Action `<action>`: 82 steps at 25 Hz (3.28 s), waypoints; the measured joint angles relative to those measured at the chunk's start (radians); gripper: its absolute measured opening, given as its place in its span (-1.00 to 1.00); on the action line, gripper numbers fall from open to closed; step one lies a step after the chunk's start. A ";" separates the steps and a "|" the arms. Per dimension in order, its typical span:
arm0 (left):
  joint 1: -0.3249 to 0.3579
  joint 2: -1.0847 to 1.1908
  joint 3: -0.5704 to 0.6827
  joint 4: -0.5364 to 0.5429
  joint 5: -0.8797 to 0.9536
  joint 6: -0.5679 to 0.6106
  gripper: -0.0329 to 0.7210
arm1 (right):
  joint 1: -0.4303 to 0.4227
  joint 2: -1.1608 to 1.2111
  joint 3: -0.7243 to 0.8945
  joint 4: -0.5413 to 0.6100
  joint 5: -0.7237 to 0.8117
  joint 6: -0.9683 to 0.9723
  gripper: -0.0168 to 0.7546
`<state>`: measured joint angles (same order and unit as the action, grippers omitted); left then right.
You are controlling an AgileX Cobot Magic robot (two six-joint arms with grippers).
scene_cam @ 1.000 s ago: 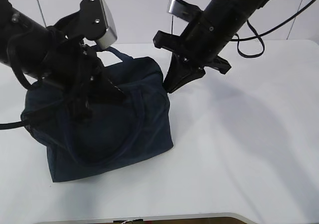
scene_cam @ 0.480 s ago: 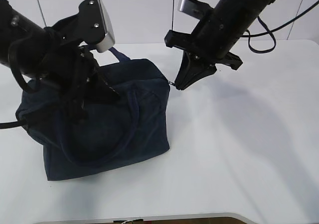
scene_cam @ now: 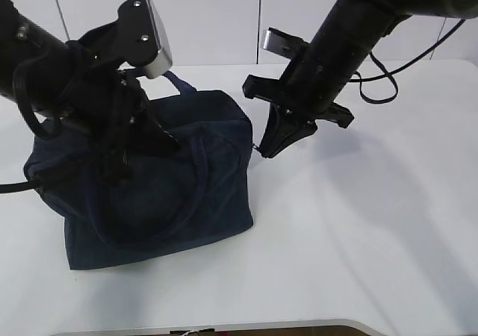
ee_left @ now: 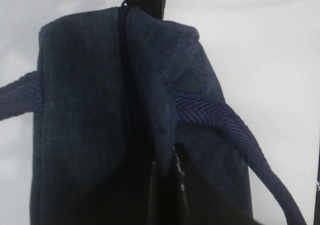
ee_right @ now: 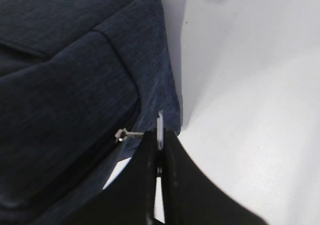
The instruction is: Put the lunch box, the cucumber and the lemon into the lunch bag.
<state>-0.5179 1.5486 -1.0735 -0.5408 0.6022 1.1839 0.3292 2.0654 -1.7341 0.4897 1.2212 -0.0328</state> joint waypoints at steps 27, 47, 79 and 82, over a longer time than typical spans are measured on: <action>0.000 0.000 0.000 0.106 0.000 -0.025 -0.94 | -0.002 0.053 -0.005 0.046 -0.006 -0.192 -0.57; 0.000 0.007 0.003 0.401 -0.239 -0.025 -0.94 | 0.037 -0.150 -0.002 -0.145 0.002 -0.869 0.13; 0.000 -0.432 0.001 0.575 0.121 -0.125 0.17 | 0.037 -0.365 -0.002 -0.136 0.017 -0.864 0.13; 0.000 -0.478 0.001 0.810 0.228 -0.242 0.16 | 0.037 -0.411 -0.002 -0.155 0.024 -0.840 0.13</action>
<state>-0.5179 1.0702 -1.0721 0.2691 0.8303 0.9420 0.3660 1.6539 -1.7357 0.3346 1.2453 -0.8727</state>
